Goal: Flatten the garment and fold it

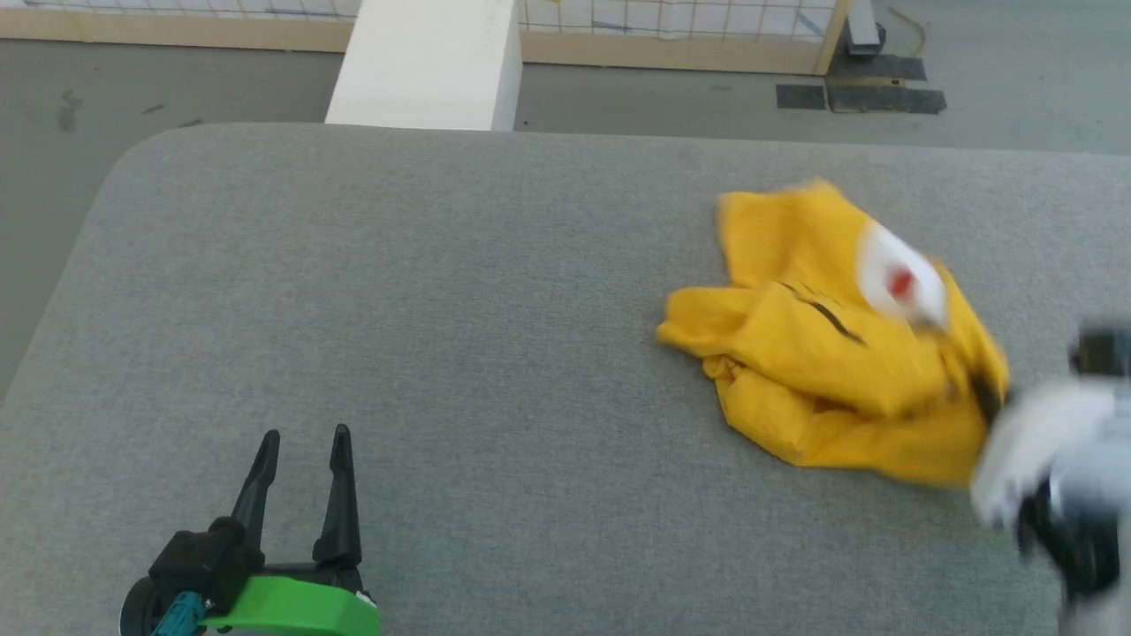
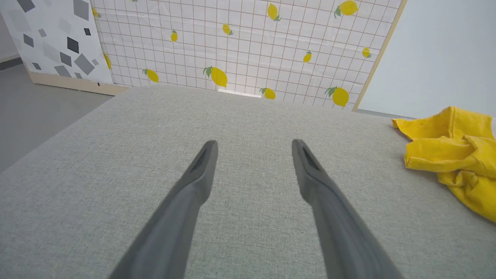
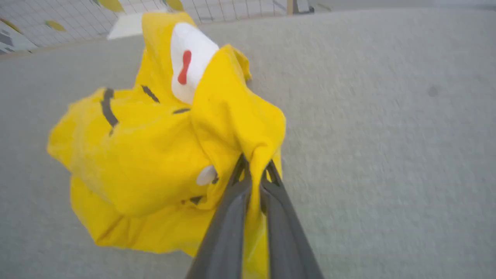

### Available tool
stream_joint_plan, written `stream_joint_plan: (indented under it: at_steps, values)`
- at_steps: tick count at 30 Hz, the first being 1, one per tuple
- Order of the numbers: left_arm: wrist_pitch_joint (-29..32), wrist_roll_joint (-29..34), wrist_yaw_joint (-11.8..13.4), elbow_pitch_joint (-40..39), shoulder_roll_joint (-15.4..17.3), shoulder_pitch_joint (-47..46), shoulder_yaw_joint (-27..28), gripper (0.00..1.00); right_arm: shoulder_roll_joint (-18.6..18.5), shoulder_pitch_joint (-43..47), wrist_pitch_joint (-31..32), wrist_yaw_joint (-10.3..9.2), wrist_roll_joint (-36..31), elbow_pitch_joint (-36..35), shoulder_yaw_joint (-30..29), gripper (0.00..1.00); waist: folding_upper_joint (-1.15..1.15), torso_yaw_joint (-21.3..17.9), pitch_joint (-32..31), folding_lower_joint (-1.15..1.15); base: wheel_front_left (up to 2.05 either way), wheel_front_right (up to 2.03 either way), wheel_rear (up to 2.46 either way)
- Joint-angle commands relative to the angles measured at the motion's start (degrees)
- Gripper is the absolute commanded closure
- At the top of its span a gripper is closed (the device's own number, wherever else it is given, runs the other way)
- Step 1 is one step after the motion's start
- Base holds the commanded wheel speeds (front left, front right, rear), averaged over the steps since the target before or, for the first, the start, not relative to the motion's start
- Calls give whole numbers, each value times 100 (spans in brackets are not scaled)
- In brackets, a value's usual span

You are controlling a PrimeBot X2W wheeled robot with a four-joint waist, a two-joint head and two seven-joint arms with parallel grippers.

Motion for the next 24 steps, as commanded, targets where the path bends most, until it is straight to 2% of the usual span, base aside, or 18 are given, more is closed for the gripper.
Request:
stream_joint_plan:
  at_steps: [1,6,10,12,13,14,18,24]
  values:
    - [-22,52,-40,-13,-17,34,2,0,140,446,90,-9,-47,-139,-127,100,0,-64,96,0,0,0,0]
    - [-22,30,-40,-4,0,-60,-64,0,473,1743,315,-9,-136,-475,-465,100,0,-119,222,0,0,0,0]
    - [-22,8,-40,29,58,-103,-101,0,567,1947,144,-9,-41,-480,-439,100,0,-213,225,0,0,0,0]
    - [-22,7,-40,42,73,-107,-99,0,577,1860,-11,-9,-28,-476,-392,53,0,-260,195,0,0,0,0]
    - [-22,11,-40,51,77,-103,-96,0,580,1788,-64,-9,-28,-496,-344,6,0,-284,163,0,0,0,0]
    - [-22,17,-40,58,77,-96,-94,0,582,1734,-70,-9,-16,-527,-314,0,0,-299,140,0,0,0,0]
    - [-22,45,-40,80,68,-65,-95,0,584,1424,56,-9,110,-1011,-261,0,0,-333,38,0,0,0,0]
    - [-22,49,-40,109,38,-25,-115,0,439,956,646,-9,95,-2165,-191,0,0,-298,-74,0,0,0,0]
